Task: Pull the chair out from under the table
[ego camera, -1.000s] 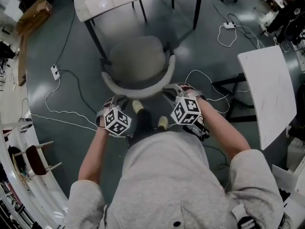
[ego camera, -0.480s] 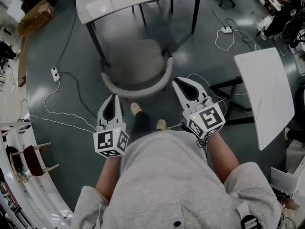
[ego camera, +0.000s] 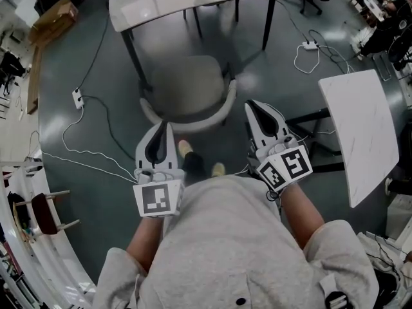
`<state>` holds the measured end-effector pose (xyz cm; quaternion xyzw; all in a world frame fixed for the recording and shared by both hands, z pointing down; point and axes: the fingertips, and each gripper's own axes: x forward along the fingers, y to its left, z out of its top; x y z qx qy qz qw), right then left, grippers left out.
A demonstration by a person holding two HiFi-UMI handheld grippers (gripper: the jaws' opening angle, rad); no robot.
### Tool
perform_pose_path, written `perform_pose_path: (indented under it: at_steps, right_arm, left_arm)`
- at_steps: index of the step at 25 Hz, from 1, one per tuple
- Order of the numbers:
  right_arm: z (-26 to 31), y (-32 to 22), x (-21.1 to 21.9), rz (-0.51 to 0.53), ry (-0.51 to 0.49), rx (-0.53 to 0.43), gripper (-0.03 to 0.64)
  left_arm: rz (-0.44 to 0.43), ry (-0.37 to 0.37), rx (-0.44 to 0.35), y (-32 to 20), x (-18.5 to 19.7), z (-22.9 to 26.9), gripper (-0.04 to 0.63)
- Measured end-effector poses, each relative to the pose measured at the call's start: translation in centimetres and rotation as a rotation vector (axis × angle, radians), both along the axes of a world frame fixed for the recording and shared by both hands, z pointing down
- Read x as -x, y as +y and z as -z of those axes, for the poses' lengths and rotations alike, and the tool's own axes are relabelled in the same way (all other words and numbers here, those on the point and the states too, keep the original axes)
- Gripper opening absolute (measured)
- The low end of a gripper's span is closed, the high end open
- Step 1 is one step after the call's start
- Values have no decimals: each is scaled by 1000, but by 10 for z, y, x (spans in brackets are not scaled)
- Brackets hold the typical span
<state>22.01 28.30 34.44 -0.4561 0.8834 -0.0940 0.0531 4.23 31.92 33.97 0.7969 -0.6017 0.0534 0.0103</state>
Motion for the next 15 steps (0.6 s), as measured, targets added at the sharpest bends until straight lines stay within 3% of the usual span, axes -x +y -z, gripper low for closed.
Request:
perform_pose_path:
  at_steps: [7, 15]
  right_arm:
    - [-1, -4, -2, 1, 10, -1, 34]
    - [-7, -9, 3, 27, 28, 1, 34]
  left_arm:
    - [11, -10, 49, -5, -3, -9, 14]
    - [-26, 28, 42, -7, -8, -9, 14]
